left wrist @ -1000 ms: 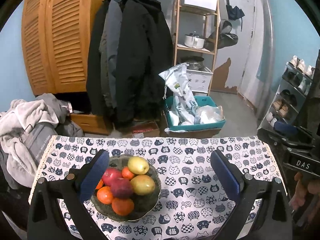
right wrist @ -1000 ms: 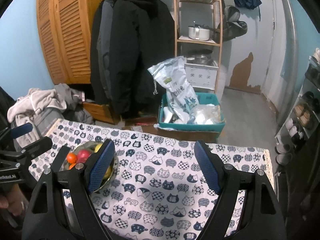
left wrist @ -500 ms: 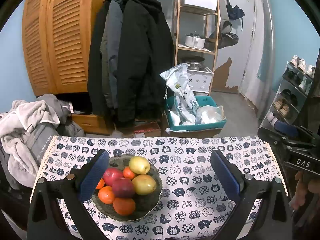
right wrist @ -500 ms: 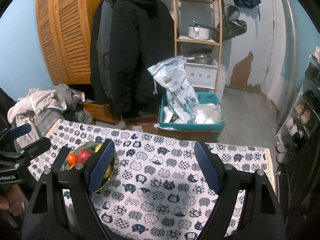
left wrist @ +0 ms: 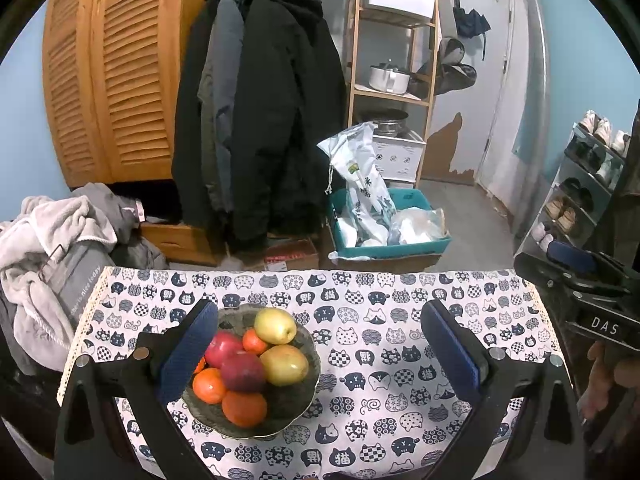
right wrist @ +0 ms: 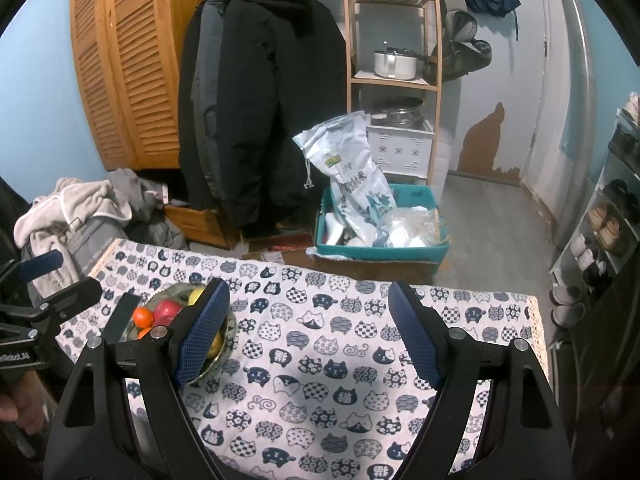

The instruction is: Organize fruits

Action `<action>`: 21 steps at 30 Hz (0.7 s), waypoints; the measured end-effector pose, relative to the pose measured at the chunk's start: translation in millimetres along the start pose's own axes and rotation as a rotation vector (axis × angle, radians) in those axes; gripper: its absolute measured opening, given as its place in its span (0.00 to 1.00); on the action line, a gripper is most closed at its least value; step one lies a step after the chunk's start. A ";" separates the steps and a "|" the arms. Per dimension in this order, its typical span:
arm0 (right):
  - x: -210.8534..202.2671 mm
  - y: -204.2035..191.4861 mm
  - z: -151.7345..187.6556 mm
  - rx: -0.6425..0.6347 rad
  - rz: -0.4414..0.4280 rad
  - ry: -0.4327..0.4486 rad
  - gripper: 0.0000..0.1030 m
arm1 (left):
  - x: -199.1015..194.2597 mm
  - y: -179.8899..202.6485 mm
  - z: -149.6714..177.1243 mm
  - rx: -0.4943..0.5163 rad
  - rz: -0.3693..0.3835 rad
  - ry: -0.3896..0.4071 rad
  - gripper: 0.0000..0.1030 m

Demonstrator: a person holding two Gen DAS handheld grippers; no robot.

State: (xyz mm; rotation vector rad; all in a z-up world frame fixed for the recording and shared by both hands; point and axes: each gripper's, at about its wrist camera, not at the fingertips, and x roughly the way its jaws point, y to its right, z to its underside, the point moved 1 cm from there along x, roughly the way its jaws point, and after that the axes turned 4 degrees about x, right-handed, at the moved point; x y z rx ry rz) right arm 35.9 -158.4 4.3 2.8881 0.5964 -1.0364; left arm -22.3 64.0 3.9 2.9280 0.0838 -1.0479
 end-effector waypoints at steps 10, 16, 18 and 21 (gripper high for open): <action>0.7 0.7 0.4 -0.001 0.002 0.000 0.78 | 2.2 2.9 2.5 0.003 -0.007 -0.010 0.99; 0.5 0.8 0.1 -0.002 0.001 0.001 0.78 | 2.2 2.4 2.6 0.003 -0.010 -0.010 0.99; 0.6 0.7 0.1 -0.001 0.002 0.000 0.78 | 2.3 2.4 2.7 0.002 -0.009 -0.011 0.99; 0.4 0.8 0.1 -0.001 0.001 0.000 0.78 | 2.5 2.4 2.7 0.003 -0.012 -0.011 0.99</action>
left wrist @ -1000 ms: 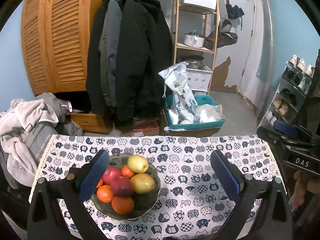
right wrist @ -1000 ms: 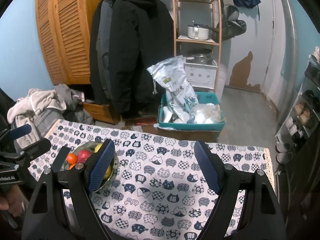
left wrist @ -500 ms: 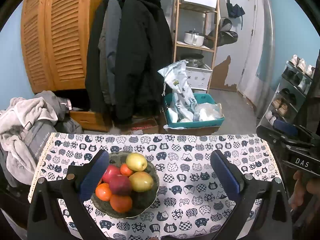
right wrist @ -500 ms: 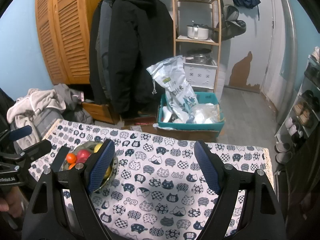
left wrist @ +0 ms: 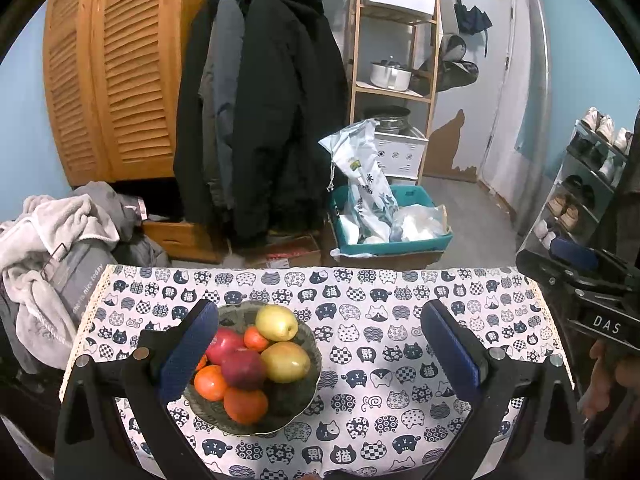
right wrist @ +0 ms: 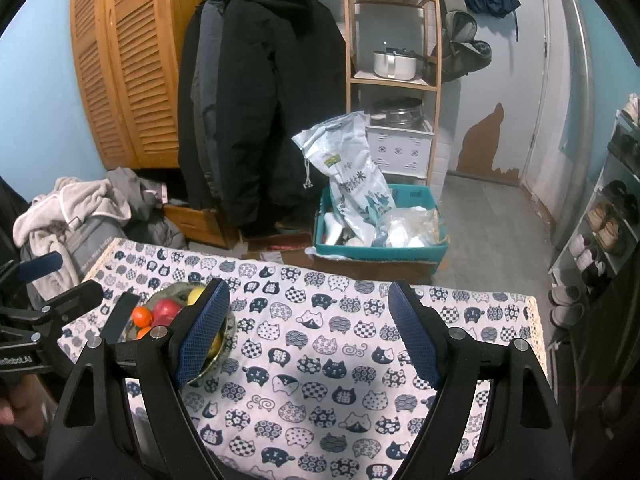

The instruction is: Organize fruits

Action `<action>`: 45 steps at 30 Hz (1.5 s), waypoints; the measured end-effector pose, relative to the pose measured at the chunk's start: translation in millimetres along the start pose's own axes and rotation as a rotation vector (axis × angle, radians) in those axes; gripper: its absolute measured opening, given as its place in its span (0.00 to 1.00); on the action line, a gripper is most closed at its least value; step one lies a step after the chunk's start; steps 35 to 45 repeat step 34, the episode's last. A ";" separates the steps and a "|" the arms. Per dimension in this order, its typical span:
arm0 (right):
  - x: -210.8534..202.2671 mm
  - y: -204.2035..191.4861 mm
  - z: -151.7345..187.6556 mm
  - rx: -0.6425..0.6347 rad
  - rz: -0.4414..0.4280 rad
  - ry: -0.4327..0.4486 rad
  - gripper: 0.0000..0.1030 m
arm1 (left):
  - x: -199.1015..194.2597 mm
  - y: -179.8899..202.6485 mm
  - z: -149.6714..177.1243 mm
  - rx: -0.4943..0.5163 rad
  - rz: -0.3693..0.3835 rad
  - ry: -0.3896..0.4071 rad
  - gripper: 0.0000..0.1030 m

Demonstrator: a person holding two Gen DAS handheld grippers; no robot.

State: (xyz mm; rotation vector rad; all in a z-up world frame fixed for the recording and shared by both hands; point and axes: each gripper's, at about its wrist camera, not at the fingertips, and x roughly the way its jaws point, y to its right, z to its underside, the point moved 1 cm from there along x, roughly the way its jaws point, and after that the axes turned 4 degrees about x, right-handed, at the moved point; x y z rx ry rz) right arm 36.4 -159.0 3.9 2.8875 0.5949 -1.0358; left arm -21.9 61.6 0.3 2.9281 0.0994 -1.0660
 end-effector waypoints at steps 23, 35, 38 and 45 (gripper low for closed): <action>0.2 1.5 0.3 0.001 0.001 -0.002 0.78 | 0.0 1.3 0.0 -0.006 0.004 -0.006 0.99; 0.2 1.5 -0.4 0.000 0.000 -0.001 0.78 | -1.0 4.3 0.7 0.005 -0.014 0.006 0.99; 0.2 1.5 -0.4 0.000 0.000 -0.001 0.78 | -1.0 4.3 0.7 0.005 -0.014 0.006 0.99; 0.2 1.5 -0.4 0.000 0.000 -0.001 0.78 | -1.0 4.3 0.7 0.005 -0.014 0.006 0.99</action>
